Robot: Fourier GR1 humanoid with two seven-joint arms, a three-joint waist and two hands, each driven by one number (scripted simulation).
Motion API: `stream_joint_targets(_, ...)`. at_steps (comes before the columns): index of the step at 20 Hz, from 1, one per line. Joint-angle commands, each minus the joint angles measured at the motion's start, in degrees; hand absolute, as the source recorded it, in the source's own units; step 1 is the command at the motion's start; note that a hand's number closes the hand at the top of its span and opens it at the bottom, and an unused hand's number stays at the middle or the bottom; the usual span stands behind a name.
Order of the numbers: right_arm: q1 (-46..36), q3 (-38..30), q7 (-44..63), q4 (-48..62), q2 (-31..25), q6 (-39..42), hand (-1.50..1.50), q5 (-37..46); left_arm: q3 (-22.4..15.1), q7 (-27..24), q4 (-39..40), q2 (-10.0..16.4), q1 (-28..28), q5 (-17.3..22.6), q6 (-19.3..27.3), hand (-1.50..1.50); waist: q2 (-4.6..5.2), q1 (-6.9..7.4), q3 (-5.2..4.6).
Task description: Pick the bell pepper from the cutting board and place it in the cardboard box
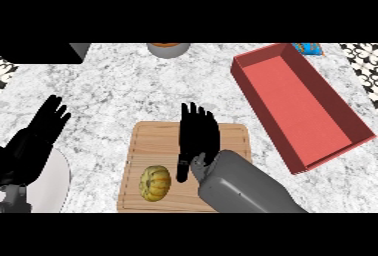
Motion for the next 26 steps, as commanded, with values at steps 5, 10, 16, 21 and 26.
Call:
stream_joint_targets(5,-2.2,2.0,10.2,4.3,0.9,-0.8,-1.50,-1.6,1.5,-0.8,0.9,-0.5,0.5,-0.9,-1.8,0.00,0.03,0.22,-0.01)
stream_joint_targets(10,-3.2,3.6,10.8,6.7,0.9,-2.2,-1.50,-3.8,1.2,4.4,-3.8,-0.3,0.2,-0.9,-0.2,0.00,0.00,0.59,0.02)
stream_joint_targets(16,-1.4,6.9,11.1,6.2,0.9,-3.7,-1.50,-5.2,0.3,2.7,-5.8,-2.9,2.7,-3.2,0.4,0.00,-0.04,0.58,0.02)
stream_joint_targets(21,0.1,5.8,7.3,9.7,0.9,-2.8,-1.50,-4.2,2.4,3.8,-2.6,-2.7,-0.8,-2.3,-1.1,0.00,0.03,-0.11,0.02)
stream_joint_targets(26,-0.7,3.9,3.7,13.8,0.9,-3.6,-1.50,-3.4,4.5,3.3,-2.8,-2.3,1.1,-2.2,-2.9,0.00,0.02,-0.06,0.03)
